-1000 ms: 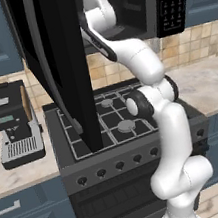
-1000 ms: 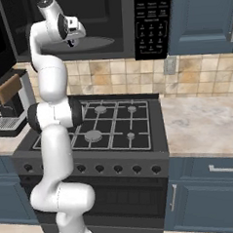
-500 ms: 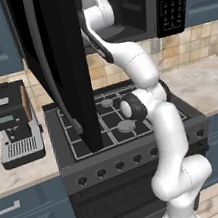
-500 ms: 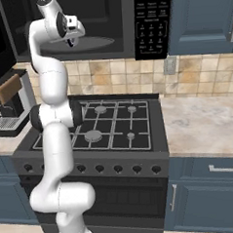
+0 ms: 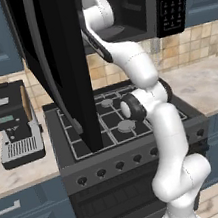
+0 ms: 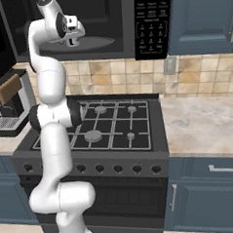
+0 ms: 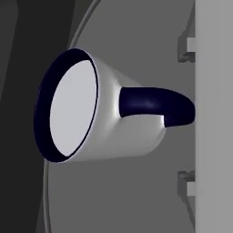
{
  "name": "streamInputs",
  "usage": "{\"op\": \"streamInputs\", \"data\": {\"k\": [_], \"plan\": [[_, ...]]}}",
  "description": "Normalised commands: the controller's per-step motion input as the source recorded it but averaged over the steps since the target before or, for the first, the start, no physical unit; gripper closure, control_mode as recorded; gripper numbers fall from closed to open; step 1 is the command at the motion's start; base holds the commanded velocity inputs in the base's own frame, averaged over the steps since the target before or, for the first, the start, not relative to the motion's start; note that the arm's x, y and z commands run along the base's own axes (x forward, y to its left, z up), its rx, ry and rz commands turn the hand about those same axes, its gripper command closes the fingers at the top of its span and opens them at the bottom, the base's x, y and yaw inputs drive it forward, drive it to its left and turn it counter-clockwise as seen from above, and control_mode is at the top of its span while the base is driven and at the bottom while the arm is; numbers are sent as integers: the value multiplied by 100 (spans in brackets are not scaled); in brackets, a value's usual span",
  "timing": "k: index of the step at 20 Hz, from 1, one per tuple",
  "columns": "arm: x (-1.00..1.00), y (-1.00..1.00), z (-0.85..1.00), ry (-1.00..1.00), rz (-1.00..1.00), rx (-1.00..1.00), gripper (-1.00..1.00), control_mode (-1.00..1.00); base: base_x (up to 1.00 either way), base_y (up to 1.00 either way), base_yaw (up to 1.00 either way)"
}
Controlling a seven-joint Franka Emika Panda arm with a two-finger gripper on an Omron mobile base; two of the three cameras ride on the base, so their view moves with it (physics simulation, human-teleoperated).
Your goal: Pick the mug from the counter and place it inside the microwave. Then close the microwave.
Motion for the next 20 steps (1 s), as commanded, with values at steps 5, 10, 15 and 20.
{"op": "streamInputs", "data": {"k": [5,10,15,20], "plan": [[-66,-12,0,0,0,0,-100,-100,0,0,0],[-100,-28,-1,0,0,2,-100,-100,0,0,0],[-100,-31,-19,-2,0,2,-100,-100,0,0,0],[-100,-29,-31,-1,0,0,-100,-100,0,0,0]]}}
